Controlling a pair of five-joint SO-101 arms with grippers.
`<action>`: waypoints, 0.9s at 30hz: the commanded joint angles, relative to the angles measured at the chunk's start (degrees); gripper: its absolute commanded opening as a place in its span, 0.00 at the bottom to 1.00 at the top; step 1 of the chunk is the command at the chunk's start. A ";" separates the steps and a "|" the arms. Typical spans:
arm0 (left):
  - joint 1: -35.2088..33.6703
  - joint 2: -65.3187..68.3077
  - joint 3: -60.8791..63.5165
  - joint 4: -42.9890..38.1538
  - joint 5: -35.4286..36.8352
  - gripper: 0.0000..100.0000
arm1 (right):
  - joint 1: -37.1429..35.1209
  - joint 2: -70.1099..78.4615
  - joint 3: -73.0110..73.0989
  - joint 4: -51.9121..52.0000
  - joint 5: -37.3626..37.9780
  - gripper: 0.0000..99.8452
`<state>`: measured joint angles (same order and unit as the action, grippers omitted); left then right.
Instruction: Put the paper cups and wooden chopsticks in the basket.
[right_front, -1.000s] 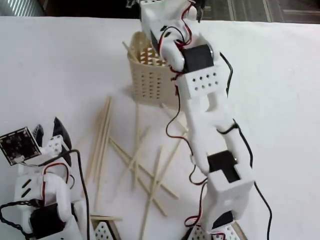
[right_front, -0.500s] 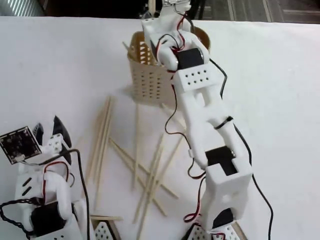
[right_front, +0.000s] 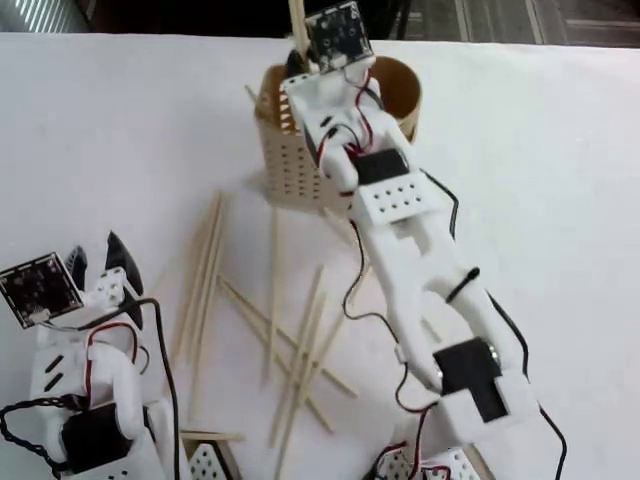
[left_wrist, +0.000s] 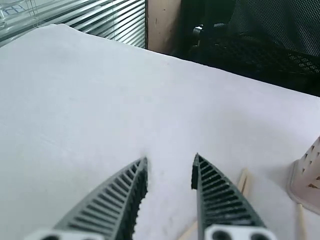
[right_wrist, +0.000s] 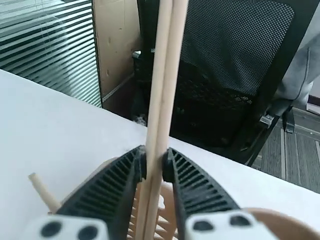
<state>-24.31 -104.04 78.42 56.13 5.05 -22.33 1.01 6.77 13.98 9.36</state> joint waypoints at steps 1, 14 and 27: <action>-0.31 -0.31 -0.26 -1.32 0.09 0.16 | -0.31 -7.60 3.78 -2.59 0.70 0.07; -0.31 -0.31 -0.18 -1.23 0.09 0.16 | -0.40 -23.16 5.01 12.09 0.70 0.11; -0.31 -0.31 1.14 -2.64 0.00 0.16 | -2.42 -33.36 -6.07 61.76 0.62 0.11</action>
<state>-24.31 -104.13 79.56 55.52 5.05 -24.44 -30.20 3.34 65.85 9.63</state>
